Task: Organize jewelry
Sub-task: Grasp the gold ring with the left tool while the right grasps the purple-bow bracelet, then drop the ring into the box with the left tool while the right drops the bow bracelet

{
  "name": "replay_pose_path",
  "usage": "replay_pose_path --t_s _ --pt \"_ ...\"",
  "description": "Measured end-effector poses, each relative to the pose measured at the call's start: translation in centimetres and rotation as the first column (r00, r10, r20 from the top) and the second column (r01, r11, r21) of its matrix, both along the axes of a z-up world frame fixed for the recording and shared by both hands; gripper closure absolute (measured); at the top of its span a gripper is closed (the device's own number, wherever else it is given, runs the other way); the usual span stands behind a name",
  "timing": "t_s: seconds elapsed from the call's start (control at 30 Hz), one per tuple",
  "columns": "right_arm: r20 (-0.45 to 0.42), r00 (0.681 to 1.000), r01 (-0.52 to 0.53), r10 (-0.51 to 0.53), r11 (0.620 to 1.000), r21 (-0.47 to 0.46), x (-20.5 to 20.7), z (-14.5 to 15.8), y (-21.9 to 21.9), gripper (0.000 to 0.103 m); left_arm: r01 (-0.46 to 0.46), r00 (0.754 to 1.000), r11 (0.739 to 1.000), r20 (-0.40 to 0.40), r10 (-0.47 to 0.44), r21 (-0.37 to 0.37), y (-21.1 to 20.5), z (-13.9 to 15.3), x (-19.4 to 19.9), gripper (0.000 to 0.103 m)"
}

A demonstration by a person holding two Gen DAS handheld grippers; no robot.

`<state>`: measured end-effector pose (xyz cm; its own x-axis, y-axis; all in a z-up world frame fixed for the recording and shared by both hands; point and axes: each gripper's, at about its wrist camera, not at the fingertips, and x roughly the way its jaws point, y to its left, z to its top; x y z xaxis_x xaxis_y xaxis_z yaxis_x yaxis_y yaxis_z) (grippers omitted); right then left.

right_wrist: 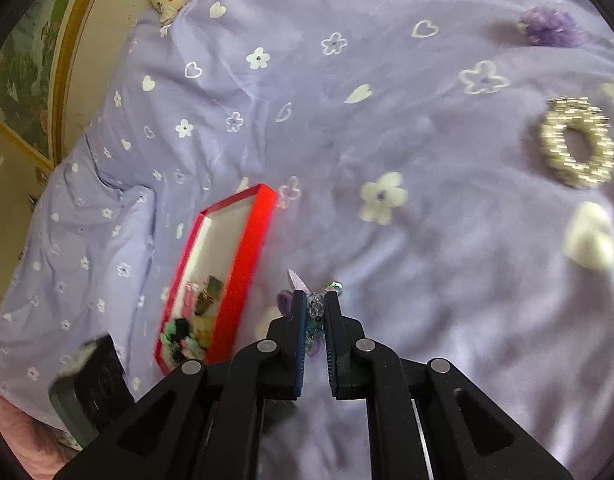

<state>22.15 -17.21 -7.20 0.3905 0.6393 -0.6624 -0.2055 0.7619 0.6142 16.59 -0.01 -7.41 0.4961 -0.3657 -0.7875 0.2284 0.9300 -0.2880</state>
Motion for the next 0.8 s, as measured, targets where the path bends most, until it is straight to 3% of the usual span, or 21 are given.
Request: replay_pose_path --t_s 0.13,0.23,0.4,0.57,0.67,0.8 --pt "0.003 0.997 0.071 -0.071 0.992 -0.106 -1.3 -0.1 -2.2 0.089 -0.009 1.000 1.000 0.002 0.009 -0.003 0.3 0.1 -0.5 0.082" --pt "0.034 0.994 0.104 -0.100 0.986 -0.132 -1.8 0.2 -3.5 0.089 -0.014 1.000 1.000 0.003 0.014 -0.004 0.4 0.2 -0.8 0.083" --pt "0.097 0.995 0.010 0.010 0.980 -0.198 -2.1 1.5 -0.9 0.089 -0.024 1.000 1.000 0.003 0.024 -0.008 0.7 0.2 -0.8 0.083" --pt "0.101 0.986 -0.092 0.129 0.945 -0.314 -2.4 0.6 3.1 0.087 -0.035 0.999 0.999 -0.001 0.035 -0.013 1.1 0.1 -0.8 0.083" --pt "0.079 0.986 -0.103 0.148 0.907 -0.409 -2.0 -1.1 4.6 0.087 -0.038 0.999 0.999 -0.001 0.038 -0.014 1.2 0.2 -1.0 0.082" --pt "0.099 0.987 -0.078 0.125 0.919 -0.386 -2.1 -1.2 4.1 0.097 -0.045 0.999 0.999 0.007 0.045 -0.014 1.3 0.6 -1.1 0.083"
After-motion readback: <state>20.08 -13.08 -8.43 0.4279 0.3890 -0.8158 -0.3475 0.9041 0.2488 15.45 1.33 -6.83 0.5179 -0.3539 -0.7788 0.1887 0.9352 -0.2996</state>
